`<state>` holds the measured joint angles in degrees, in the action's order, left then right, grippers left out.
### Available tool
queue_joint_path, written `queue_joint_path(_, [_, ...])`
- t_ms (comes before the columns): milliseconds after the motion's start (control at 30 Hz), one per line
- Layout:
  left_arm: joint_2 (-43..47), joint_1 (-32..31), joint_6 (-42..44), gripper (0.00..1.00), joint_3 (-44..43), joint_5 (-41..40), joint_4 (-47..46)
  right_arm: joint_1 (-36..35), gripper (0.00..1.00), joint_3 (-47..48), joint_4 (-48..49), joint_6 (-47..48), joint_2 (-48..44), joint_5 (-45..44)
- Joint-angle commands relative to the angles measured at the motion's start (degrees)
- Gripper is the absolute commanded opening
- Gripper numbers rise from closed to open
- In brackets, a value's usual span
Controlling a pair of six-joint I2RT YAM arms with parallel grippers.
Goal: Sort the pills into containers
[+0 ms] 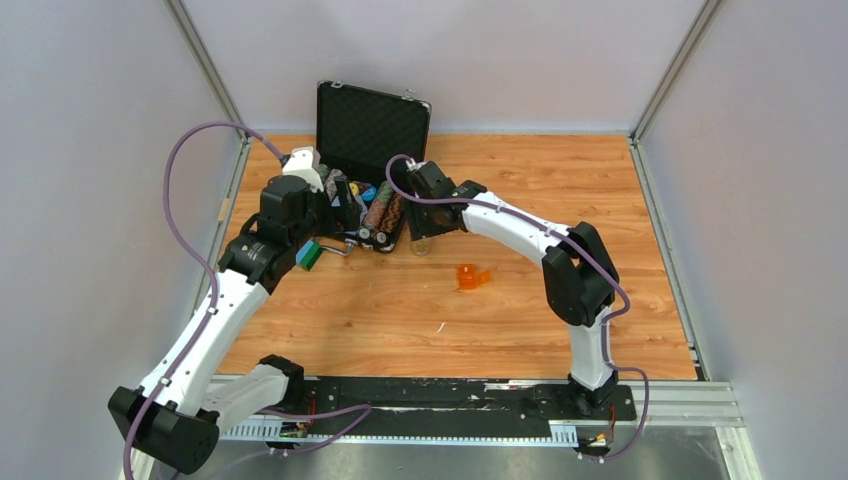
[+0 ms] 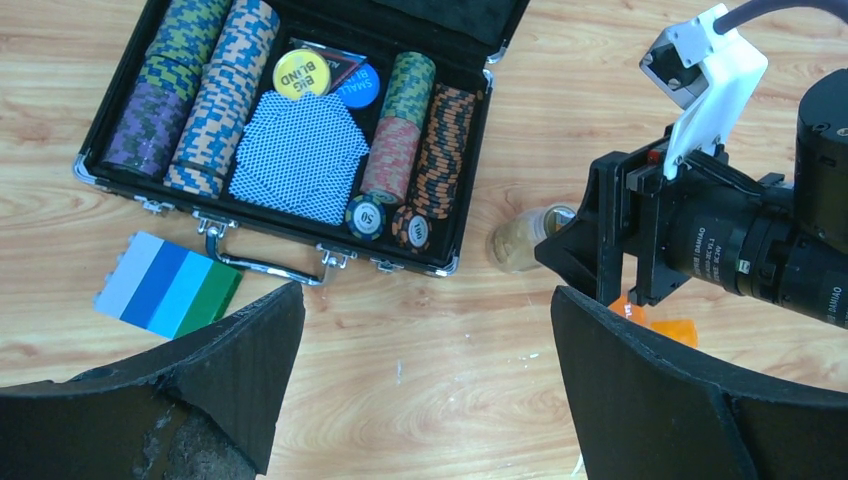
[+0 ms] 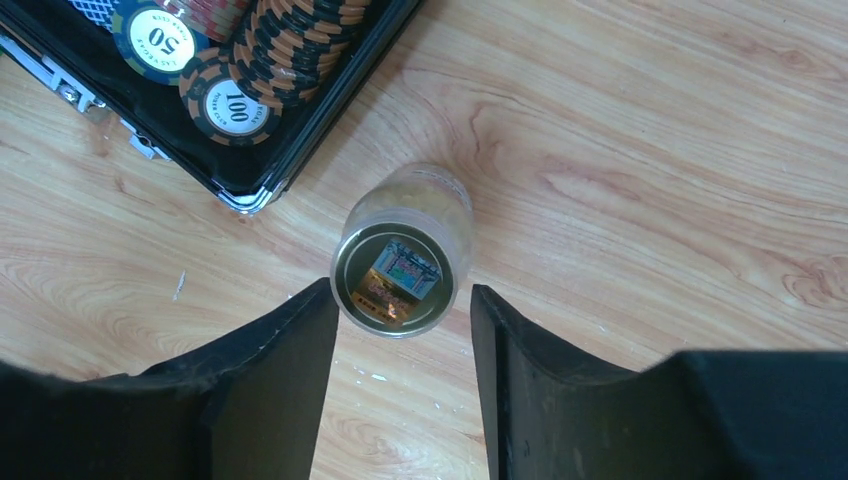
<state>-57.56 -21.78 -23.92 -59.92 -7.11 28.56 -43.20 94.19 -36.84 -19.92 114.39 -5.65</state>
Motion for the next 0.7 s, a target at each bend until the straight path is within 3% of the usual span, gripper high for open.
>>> queue_joint_path(0, [0.25,-0.1,-1.1,1.0,0.38,0.78,-1.35,-0.57,0.49,2.93,2.64,0.5,0.64,-1.25])
queue_joint_path(200, [0.22,-0.1,-1.03,1.0,1.27,1.57,-1.92,-0.57,0.44,2.94,2.88,1.42,0.54,-1.29])
queue_joint_path(333, [-0.12,-0.08,-0.57,1.0,1.7,3.07,-2.71,-0.55,0.62,3.63,2.87,1.78,1.4,-1.17])
queue_joint_path(433, [-0.18,-0.1,0.09,1.0,1.89,4.17,-2.96,-0.55,0.65,4.73,2.9,1.69,2.11,-1.23])
queue_joint_path(567, [-0.14,-0.1,0.78,1.0,2.0,4.62,-2.94,-0.56,0.57,6.22,2.96,1.81,3.06,-0.14])
queue_joint_path(667, [-0.3,-0.1,0.97,1.0,2.09,4.09,-2.5,-0.57,0.46,6.44,2.92,1.61,3.25,-0.06])
